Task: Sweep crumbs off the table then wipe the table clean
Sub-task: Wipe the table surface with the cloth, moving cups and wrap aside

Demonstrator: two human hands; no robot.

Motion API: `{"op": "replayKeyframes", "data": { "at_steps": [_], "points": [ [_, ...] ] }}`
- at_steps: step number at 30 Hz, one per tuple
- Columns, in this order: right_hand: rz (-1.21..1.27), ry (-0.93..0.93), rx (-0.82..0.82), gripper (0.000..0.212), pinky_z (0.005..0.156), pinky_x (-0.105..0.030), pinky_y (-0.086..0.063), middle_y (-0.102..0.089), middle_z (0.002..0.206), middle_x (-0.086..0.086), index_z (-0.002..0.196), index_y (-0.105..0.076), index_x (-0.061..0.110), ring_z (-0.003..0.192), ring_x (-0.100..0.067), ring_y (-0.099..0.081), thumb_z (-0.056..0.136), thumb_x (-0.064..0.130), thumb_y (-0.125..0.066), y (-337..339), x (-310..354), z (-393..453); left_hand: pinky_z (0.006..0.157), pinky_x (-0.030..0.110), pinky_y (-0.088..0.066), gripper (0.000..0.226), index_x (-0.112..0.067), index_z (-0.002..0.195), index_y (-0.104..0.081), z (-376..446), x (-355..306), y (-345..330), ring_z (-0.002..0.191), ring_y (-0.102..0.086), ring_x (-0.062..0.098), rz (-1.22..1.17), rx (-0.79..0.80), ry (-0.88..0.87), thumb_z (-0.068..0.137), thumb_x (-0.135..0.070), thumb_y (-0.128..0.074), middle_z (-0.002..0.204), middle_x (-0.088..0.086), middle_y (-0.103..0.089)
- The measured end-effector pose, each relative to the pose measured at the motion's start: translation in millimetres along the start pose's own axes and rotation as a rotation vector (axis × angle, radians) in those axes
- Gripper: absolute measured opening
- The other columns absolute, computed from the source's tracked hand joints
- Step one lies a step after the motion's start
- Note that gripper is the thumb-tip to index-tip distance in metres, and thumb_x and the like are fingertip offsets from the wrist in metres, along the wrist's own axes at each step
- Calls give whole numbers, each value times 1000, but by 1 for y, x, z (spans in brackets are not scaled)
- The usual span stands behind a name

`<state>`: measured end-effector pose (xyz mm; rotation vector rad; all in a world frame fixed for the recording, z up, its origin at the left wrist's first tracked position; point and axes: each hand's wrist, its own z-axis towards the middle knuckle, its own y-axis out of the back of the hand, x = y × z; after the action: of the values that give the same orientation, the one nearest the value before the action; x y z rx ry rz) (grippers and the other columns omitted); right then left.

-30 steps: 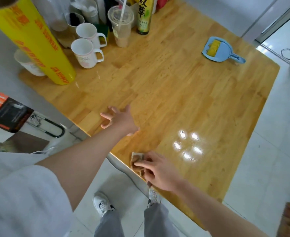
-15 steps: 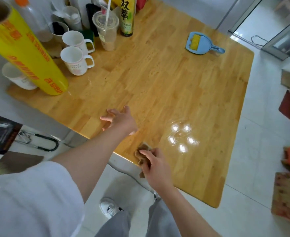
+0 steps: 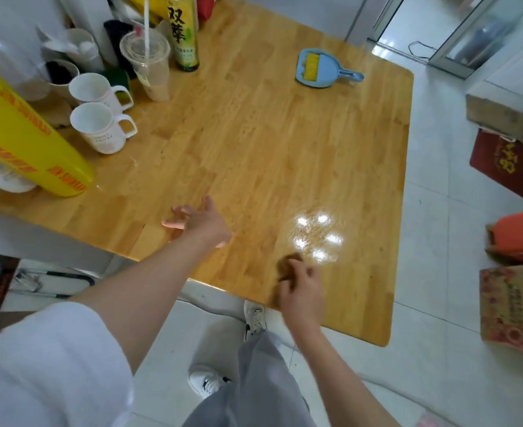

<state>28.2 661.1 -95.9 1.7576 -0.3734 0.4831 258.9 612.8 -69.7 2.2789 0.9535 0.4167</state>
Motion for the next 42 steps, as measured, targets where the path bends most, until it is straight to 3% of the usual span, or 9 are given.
{"op": "replayKeyframes", "data": {
  "at_steps": [3,6,12,19,26,33,36,40,42],
  "points": [
    [-63,505,348,41,75,-37,-53,-55,118,-1,128,-63,30,93,-23,-62,88,22,-58,-35,53,-3,111,74,-16,106,-16,152,29,-3,1,6,147,6,52,44,50,-8,95,-47,-56,156,39,8],
    [-115,634,455,43,77,-35,-52,-53,121,2,131,-61,35,96,-20,-61,90,22,-59,-14,41,36,115,49,-29,88,-15,159,7,-6,19,33,149,-13,43,-11,76,-86,99,-43,-50,163,25,-3],
    [76,-269,-129,42,84,-36,-49,-45,126,-4,136,-55,31,97,-24,-56,94,23,-52,12,20,94,111,49,-37,85,-32,159,-5,22,93,47,141,-28,46,-76,-132,-56,94,-55,-54,159,23,-11],
    [-139,948,500,41,78,-39,-55,-58,117,0,125,-65,35,93,-22,-64,86,24,-62,-48,92,50,121,53,-12,91,-36,158,-2,50,108,52,151,6,39,-98,-237,-91,91,-59,-57,162,26,2],
    [10,-211,-137,38,87,-40,-50,-45,127,-7,132,-56,29,101,-28,-57,95,24,-50,-4,81,171,119,49,-20,87,-41,158,-5,63,104,60,150,1,44,-227,-271,-107,92,-53,-60,164,18,4],
    [-174,1153,594,40,78,-37,-52,-59,116,-3,123,-64,34,95,-24,-63,83,27,-64,-54,117,102,120,46,-20,86,-40,158,-3,81,84,84,151,1,41,-176,-288,-151,93,-53,-59,165,17,3],
    [-193,844,362,45,86,-34,-53,-61,120,-1,125,-63,40,106,-21,-61,82,31,-51,-20,95,191,121,46,-20,86,-41,158,-4,91,77,100,151,-1,40,-172,-297,-154,93,-54,-59,165,15,2],
    [119,-280,-146,39,87,-34,-45,-47,130,-8,132,-58,29,108,-33,-60,94,23,-50,11,88,273,121,48,-21,87,-43,157,-6,101,69,114,151,-2,39,-176,-291,-174,91,-58,-60,166,13,0],
    [-4,-64,-96,41,88,-36,-51,-47,125,-4,134,-56,31,103,-29,-61,93,26,-51,-12,109,249,120,52,-21,91,-45,156,-6,109,61,118,150,-4,42,-145,-279,-161,86,-65,-61,166,13,0]
  ]
}}
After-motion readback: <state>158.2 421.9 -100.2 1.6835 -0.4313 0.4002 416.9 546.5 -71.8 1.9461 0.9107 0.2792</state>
